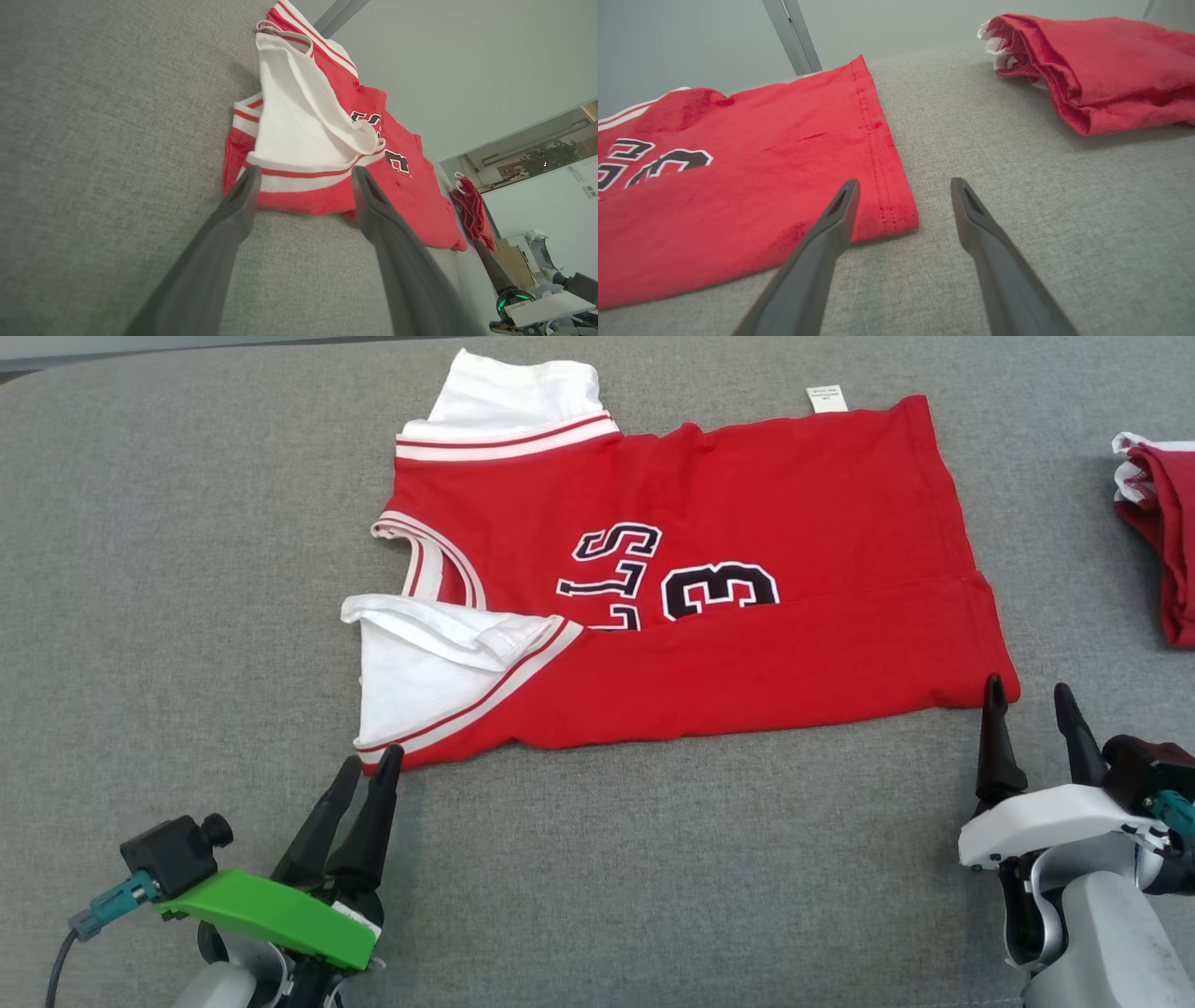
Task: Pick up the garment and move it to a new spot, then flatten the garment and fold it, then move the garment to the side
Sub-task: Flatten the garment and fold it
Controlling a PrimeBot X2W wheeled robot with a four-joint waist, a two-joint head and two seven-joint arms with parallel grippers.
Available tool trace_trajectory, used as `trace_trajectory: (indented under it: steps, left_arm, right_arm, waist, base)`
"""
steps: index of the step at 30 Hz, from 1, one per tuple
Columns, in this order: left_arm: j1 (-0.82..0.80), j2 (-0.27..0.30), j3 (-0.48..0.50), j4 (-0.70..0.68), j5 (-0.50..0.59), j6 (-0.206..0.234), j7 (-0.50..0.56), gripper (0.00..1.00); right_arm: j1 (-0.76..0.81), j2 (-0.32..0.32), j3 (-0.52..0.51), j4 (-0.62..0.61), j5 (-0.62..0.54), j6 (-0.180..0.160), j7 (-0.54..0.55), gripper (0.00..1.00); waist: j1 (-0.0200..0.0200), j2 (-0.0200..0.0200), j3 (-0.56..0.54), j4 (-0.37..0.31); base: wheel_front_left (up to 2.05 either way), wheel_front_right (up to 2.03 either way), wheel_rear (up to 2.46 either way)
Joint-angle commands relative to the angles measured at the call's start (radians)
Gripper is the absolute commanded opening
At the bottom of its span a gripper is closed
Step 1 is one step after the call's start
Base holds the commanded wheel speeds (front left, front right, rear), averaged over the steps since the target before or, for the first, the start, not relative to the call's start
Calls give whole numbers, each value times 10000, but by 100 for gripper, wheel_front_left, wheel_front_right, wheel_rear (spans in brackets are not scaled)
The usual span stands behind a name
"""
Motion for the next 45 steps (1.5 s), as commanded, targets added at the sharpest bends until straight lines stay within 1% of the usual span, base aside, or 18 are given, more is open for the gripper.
trace_trajectory:
  steps: [1, 7, 10, 16, 17, 19, 21, 23, 24, 25, 26, 27, 30, 33, 39, 45]
  left_arm:
    - [24, 82, -89, 87, -60, 13, 30, 100]
    - [-576, 103, -684, 1225, -117, 13, 554, 100]
    - [-961, -51, -994, 1738, -131, 13, 840, 100]
    - [-1540, -204, -1395, 2212, -268, 13, 652, 100]
    - [-1587, -180, -1475, 2233, -292, 13, 635, 88]
    - [-1657, -122, -1620, 2264, -371, 13, 552, 35]
    - [-1680, -85, -1701, 2322, -504, 13, 459, 1]
    - [-1692, -46, -1791, 2328, -592, 13, 391, 0]
    - [-1679, -17, -1834, 2313, -674, 13, 365, 0]
    - [-1679, -17, -1834, 2313, -674, 13, 365, 0]
    - [-1670, 2, -1885, 2292, -741, 13, 335, 0]
    - [-1673, 31, -1916, 2272, -818, 12, 291, 0]
    - [-1703, 118, -2012, 2255, -901, 12, 139, 0]
    - [-1687, 178, -2028, 2145, -982, 13, -30, 0]
    - [-1193, 383, -2011, 1865, -1133, 13, -229, 0]
    - [-314, 749, -1942, 1397, -1208, 13, -301, 0]
  right_arm:
    - [107, -82, 77, 134, 184, -15, -28, 100]
    - [-401, -308, 539, 1141, 950, -14, -28, 100]
    - [-625, -478, 801, 1547, 1158, -15, -26, 100]
    - [-956, -655, 1306, 2368, 1482, -14, 9, 100]
    - [-987, -672, 1387, 2451, 1518, -9, 12, 100]
    - [-1062, -706, 1482, 2562, 1583, -9, 35, 100]
    - [-1102, -728, 1552, 2655, 1637, -9, 40, 100]
    - [-1105, -729, 1725, 2799, 1702, -8, 47, 100]
    - [-1116, -724, 1808, 2845, 1753, -6, 55, 82]
    - [-1116, -724, 1808, 2845, 1753, -6, 55, 82]
    - [-1138, -729, 1873, 2884, 1794, -6, 58, 31]
    - [-1158, -744, 1956, 2899, 1840, -6, 58, 0]
    - [-1147, -845, 2084, 2836, 1945, -8, 57, 0]
    - [-949, -999, 2031, 2442, 2034, -12, 31, 0]
    - [-248, -1188, 1934, 1278, 2212, -14, -14, 0]
    - [886, -1332, 1876, 62, 2362, -15, -15, 0]
  waist:
    - [0, 0, -21, -9]
    - [0, 0, 27, 29]
    - [0, 0, 119, 76]
    - [0, 0, 246, 134]
    - [0, 0, 254, 132]
    - [0, 0, 269, 124]
    - [0, 0, 267, 118]
    - [0, 0, 247, 118]
    - [0, 0, 237, 115]
    - [0, 0, 237, 115]
    - [0, 0, 228, 113]
    - [0, 0, 219, 112]
    - [0, 0, 203, 133]
    - [0, 0, 185, 144]
    - [0, 0, -18, 25]
    - [0, 0, -186, -100]
  base:
    - [0, 0, 0]
    - [0, 0, 0]
    - [0, 0, 0]
    - [0, 0, 0]
    - [0, 0, 0]
    - [0, 0, 0]
    - [0, 0, 0]
    - [0, 0, 0]
    - [0, 0, 0]
    - [0, 0, 0]
    - [0, 0, 0]
    - [0, 0, 0]
    - [0, 0, 0]
    - [0, 0, 0]
    - [0, 0, 0]
    - [0, 0, 0]
